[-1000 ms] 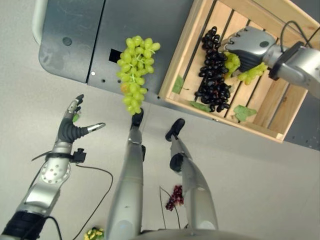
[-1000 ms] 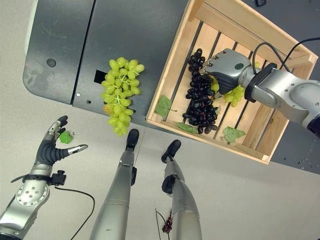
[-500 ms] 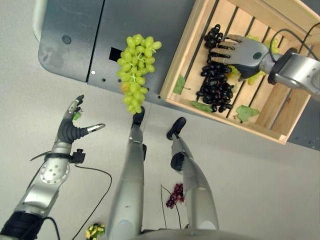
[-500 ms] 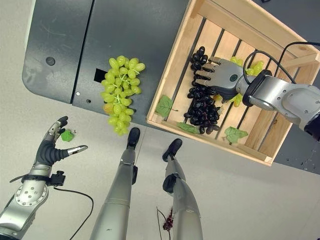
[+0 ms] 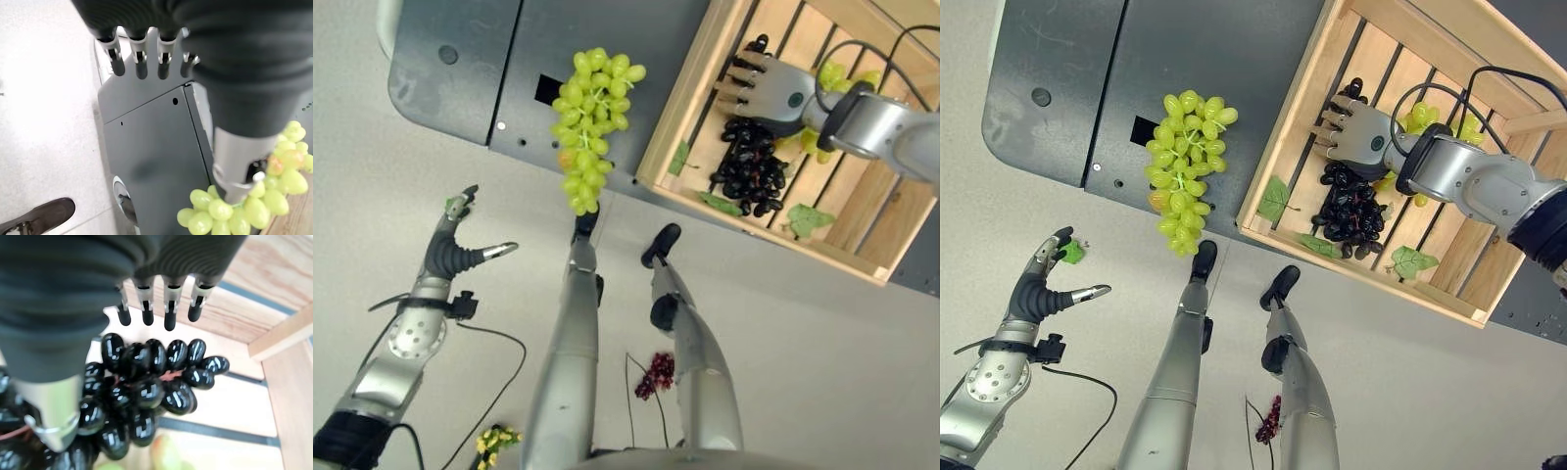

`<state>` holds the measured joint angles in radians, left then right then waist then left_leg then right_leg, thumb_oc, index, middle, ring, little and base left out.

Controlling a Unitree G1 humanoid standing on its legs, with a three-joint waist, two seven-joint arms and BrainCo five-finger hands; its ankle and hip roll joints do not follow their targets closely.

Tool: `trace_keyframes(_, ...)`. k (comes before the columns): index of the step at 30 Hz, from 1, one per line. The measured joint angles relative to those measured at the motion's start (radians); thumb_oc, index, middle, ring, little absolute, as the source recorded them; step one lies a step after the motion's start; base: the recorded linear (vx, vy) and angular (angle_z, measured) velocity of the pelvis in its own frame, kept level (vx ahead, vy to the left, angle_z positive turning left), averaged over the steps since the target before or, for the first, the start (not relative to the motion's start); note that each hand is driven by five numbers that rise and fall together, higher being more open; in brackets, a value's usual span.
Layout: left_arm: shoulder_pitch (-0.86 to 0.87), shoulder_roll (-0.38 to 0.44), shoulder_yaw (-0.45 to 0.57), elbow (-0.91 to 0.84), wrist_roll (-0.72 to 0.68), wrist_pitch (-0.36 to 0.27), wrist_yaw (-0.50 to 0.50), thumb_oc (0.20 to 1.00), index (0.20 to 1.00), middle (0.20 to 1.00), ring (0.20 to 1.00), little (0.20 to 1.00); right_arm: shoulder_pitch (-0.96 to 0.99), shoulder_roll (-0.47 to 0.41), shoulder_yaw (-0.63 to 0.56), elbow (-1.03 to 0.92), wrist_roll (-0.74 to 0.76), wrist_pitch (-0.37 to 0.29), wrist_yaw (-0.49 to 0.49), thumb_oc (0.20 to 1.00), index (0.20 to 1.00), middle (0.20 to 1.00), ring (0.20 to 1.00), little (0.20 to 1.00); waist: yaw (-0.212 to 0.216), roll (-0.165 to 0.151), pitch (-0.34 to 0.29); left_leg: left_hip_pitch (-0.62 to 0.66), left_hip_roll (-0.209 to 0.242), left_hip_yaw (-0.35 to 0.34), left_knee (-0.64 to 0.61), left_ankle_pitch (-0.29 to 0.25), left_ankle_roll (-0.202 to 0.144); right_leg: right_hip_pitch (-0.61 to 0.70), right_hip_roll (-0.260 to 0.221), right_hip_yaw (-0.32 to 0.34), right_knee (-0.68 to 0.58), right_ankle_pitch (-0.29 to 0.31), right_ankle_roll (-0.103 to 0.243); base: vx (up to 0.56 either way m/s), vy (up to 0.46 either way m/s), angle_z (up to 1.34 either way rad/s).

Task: Pick up the fruits from the basket on one side to the basket on the other side

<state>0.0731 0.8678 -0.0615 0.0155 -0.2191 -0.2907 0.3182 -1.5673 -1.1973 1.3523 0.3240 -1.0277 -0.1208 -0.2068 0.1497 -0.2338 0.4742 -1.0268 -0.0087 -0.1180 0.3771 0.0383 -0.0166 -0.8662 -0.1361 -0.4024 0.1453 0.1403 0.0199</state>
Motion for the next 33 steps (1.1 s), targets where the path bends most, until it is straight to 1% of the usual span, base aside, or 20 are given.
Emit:
trace_keyframes(6, -0.001, 0.002, 0.0, -0.001, 0.0, 0.0, 0.001, 1.0, 1.0, 1.0, 1.0, 1.0, -0.001, 0.01, 0.0, 0.012, -0.028, 0.01, 0.001, 1.0, 1.0, 1.0, 1.0, 1.0, -0.001, 0.0, 0.0, -0.009, 0.0, -0.009, 0.002, 0.0, 0.0, -0.004, 0.004, 0.003, 0.0, 0.001, -0.002, 0.0, -0.002, 0.01)
trace_keyframes(11, -0.001, 0.02, 0.0, -0.001, 0.0, -0.001, 0.003, 1.0, 1.0, 1.0, 1.0, 1.0, -0.001, 0.027, 0.0, 0.05, -0.044, 0.011, 0.002, 1.0, 1.0, 1.0, 1.0, 1.0, -0.001, -0.001, -0.001, -0.028, 0.0, -0.015, 0.018, -0.002, -0.002, -0.019, 0.006, 0.007, 0.007, -0.001, 0.001, 0.0, 0.0, 0.0)
trace_keyframes(16, -0.002, 0.027, 0.0, -0.002, 0.0, -0.001, 0.006, 1.0, 1.0, 1.0, 1.0, 1.0, -0.002, 0.026, -0.005, 0.059, -0.065, 0.017, 0.003, 1.0, 1.0, 1.0, 1.0, 1.0, -0.004, -0.002, -0.002, -0.06, 0.0, -0.017, 0.036, -0.002, -0.003, -0.049, 0.005, 0.01, 0.025, -0.004, -0.001, 0.0, 0.0, 0.0)
trace_keyframes(25, -0.003, 0.028, -0.006, -0.002, 0.0, -0.001, 0.007, 1.0, 1.0, 1.0, 1.0, 1.0, 0.002, 0.019, -0.014, 0.055, -0.073, 0.019, 0.013, 1.0, 1.0, 1.0, 1.0, 1.0, -0.004, -0.006, -0.004, -0.069, 0.002, -0.018, 0.034, -0.002, -0.002, -0.061, 0.004, 0.011, 0.033, -0.006, 0.0, 0.0, -0.004, 0.0)
trace_keyframes(28, -0.003, 0.029, -0.005, -0.002, 0.0, -0.001, 0.007, 1.0, 1.0, 1.0, 1.0, 1.0, -0.001, 0.009, -0.015, 0.013, -0.073, 0.018, 0.044, 1.0, 1.0, 1.0, 1.0, 1.0, -0.004, -0.007, -0.005, -0.069, 0.002, -0.018, 0.034, -0.001, -0.002, -0.062, 0.005, 0.011, 0.033, -0.006, 0.001, 0.0, 0.0, 0.0)
trace_keyframes(33, -0.003, 0.035, -0.005, -0.002, 0.0, -0.001, 0.007, 1.0, 1.0, 1.0, 1.0, 1.0, 0.0, 0.009, -0.019, 0.02, -0.073, 0.018, 0.045, 1.0, 1.0, 1.0, 1.0, 1.0, -0.007, -0.007, -0.005, -0.069, 0.002, -0.018, 0.032, -0.002, -0.002, -0.063, 0.005, 0.011, 0.033, -0.006, 0.001, 0.0, 0.0, 0.0)
